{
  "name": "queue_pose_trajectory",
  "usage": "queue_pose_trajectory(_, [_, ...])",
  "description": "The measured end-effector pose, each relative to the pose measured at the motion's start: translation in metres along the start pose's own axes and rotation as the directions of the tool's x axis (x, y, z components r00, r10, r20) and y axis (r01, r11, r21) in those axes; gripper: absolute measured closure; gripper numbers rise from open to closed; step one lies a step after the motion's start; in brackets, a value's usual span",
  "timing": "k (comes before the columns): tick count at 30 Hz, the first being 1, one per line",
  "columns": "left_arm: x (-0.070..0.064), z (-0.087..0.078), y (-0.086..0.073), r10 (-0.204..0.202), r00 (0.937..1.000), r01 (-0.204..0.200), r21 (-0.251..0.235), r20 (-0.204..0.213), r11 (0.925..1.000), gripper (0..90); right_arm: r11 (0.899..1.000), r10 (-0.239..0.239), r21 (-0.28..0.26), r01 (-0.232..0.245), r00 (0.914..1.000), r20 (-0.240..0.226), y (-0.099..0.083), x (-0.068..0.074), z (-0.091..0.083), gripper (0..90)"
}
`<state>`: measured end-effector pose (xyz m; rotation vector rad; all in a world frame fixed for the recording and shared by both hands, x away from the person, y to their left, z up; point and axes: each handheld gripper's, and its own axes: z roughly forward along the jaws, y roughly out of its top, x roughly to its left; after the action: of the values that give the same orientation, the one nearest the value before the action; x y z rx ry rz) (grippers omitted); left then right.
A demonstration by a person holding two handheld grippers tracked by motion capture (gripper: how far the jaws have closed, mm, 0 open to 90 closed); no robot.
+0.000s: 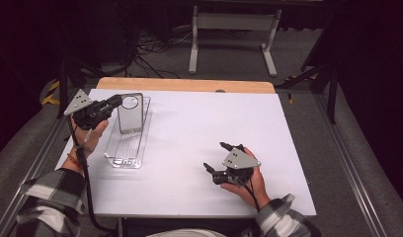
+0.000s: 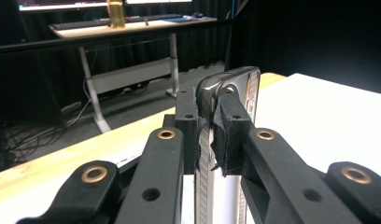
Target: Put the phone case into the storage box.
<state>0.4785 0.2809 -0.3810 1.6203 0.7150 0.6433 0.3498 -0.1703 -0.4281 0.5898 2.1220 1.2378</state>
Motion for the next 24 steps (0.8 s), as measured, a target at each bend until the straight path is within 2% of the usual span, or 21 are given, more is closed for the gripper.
queue_pose_trajectory(3, [0.004,0.004,0.003,-0.003,0.9999,0.003,-0.011,0.010,0.9999,81.3,1.000,-0.002,0.003,0.002,1.0000,0.000,0.000,0.001,0.001,16.5])
queue_pose_trajectory(7, [0.006,0.012,0.002,0.025,0.9997,-0.025,-0.003,-0.001,0.9997,81.3,1.000,-0.003,0.010,0.003,1.0000,-0.002,0.000,0.002,0.002,16.5])
queue_pose_trajectory(13, [0.012,0.019,0.000,0.003,0.9999,-0.003,-0.001,-0.014,1.0000,81.3,1.000,-0.002,0.013,0.002,1.0000,-0.004,0.000,0.002,0.003,16.6])
queue_pose_trajectory(16, [0.015,0.024,-0.001,0.014,0.9997,-0.014,0.007,-0.021,0.9999,81.3,1.000,0.002,0.012,-0.002,1.0000,-0.004,-0.001,0.002,0.003,16.7])
queue_pose_trajectory(19, [0.018,0.028,-0.001,0.005,0.9994,-0.005,-0.004,-0.033,1.0000,81.3,1.000,0.004,0.018,-0.004,1.0000,-0.009,-0.001,0.002,0.004,16.7])
queue_pose_trajectory(24, [0.022,0.035,-0.005,0.015,0.9991,-0.015,-0.005,-0.039,0.9999,81.3,1.000,0.005,0.026,-0.005,0.9999,-0.012,-0.002,0.003,0.006,16.7])
